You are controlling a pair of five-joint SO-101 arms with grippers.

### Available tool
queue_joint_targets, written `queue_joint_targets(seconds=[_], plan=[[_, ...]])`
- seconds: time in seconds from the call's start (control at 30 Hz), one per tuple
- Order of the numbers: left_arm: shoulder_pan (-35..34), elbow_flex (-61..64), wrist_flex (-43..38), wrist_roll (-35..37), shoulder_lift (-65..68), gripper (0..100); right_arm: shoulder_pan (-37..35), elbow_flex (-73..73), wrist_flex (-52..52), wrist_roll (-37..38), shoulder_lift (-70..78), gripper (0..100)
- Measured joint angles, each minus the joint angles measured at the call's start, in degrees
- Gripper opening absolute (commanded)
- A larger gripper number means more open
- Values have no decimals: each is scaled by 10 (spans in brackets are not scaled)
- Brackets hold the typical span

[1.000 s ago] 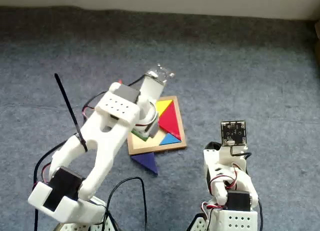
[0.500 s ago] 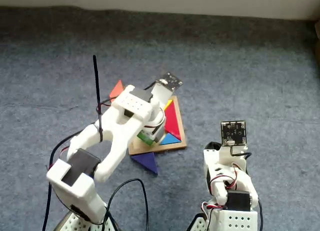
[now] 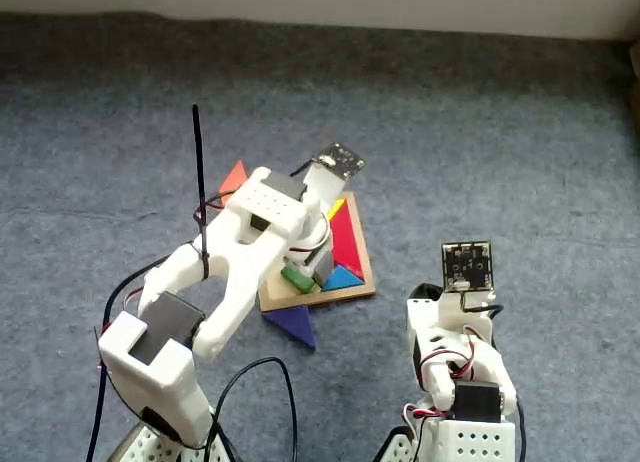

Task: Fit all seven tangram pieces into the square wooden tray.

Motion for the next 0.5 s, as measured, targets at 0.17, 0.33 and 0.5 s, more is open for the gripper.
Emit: queue_joint_targets(seconds=[0.17,0.33,0.5], plan=[[1,-12,46,25,-49,280,0,0,0,0,0,9],[-3,0,50,28,-101,280,0,0,0,0,0,9],[-34,25,50,28,-107,280,10,0,0,0,0,9]])
